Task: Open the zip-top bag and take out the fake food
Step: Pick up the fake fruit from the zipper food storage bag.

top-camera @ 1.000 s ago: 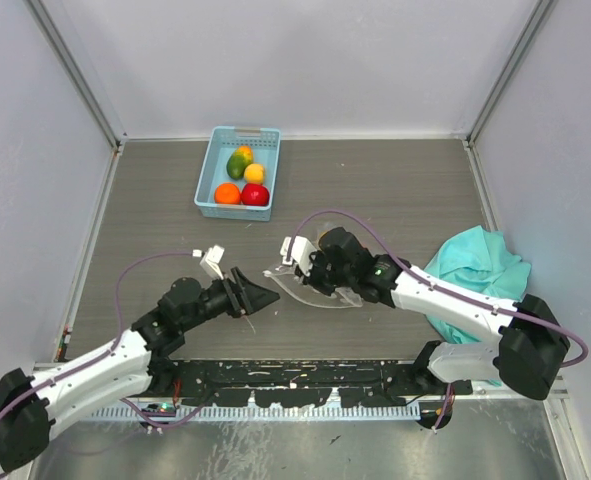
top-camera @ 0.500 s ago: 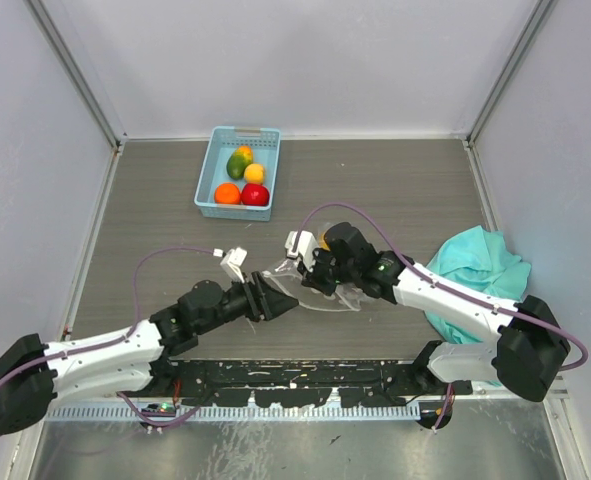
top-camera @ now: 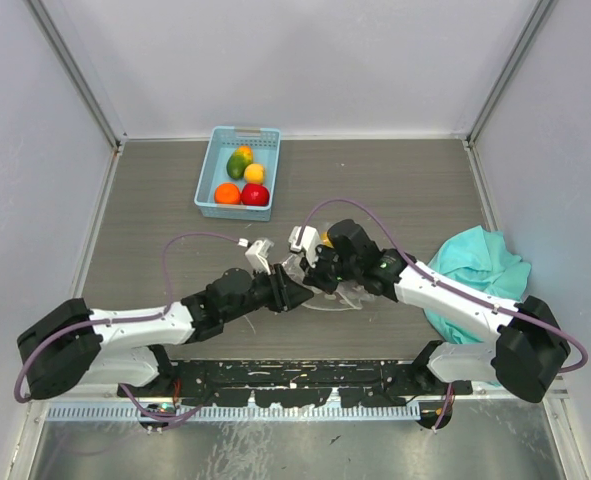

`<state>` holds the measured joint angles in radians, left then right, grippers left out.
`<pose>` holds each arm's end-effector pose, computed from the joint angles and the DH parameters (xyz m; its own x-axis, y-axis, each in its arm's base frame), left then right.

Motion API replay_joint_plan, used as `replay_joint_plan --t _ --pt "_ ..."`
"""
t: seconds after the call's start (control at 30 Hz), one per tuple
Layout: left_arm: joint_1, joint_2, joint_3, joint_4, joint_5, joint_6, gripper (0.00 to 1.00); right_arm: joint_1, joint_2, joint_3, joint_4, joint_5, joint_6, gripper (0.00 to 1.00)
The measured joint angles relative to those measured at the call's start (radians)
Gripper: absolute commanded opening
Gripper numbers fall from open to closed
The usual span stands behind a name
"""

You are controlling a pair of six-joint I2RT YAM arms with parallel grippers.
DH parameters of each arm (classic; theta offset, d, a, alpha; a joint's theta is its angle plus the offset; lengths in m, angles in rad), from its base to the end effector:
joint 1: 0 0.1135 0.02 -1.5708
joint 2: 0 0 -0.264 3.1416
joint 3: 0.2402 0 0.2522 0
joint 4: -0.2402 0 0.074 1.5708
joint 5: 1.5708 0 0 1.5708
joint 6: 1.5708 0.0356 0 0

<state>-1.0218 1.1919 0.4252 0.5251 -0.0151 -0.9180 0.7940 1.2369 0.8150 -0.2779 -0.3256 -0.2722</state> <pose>0.1292 -0.2103 0.2058 -0.7473 -0.3004 -0.5926 0.4143 0.4867 -0.7691 0.1769 0.1962 0.2480 -0.2071 -0.5741 -0.7922 -0.9374 0.3482 -0.0072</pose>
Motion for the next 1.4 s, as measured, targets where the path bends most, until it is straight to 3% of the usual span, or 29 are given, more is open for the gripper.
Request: replay_joint_plan --t 0.23,0.47,0.6,0.77,0.9,1.1,1.4 --pt "-0.010 0.123 0.030 0.012 -0.002 0.058 0.29 -0.005 0.000 0.000 0.000 -0.016 0.013 0.05" --pt "-0.013 0.225 0.059 0.055 -0.010 0.142 0.29 -0.037 -0.010 0.000 -0.013 -0.097 0.016 0.40" --pt "-0.023 0.268 0.059 0.100 -0.015 0.193 0.30 -0.111 -0.043 0.014 -0.061 -0.196 0.002 0.52" --pt "-0.023 0.306 0.059 0.149 -0.019 0.246 0.31 -0.214 -0.089 0.048 -0.136 -0.316 -0.048 0.53" --pt "-0.023 0.322 0.059 0.176 -0.021 0.274 0.32 -0.343 -0.109 0.059 -0.164 -0.321 -0.060 0.52" --pt "-0.023 0.325 0.059 0.201 -0.023 0.299 0.32 -0.502 -0.092 0.059 -0.175 -0.153 -0.063 0.49" --pt "-0.023 0.329 0.059 0.218 -0.023 0.308 0.33 -0.543 0.055 0.059 -0.218 0.017 -0.097 0.33"
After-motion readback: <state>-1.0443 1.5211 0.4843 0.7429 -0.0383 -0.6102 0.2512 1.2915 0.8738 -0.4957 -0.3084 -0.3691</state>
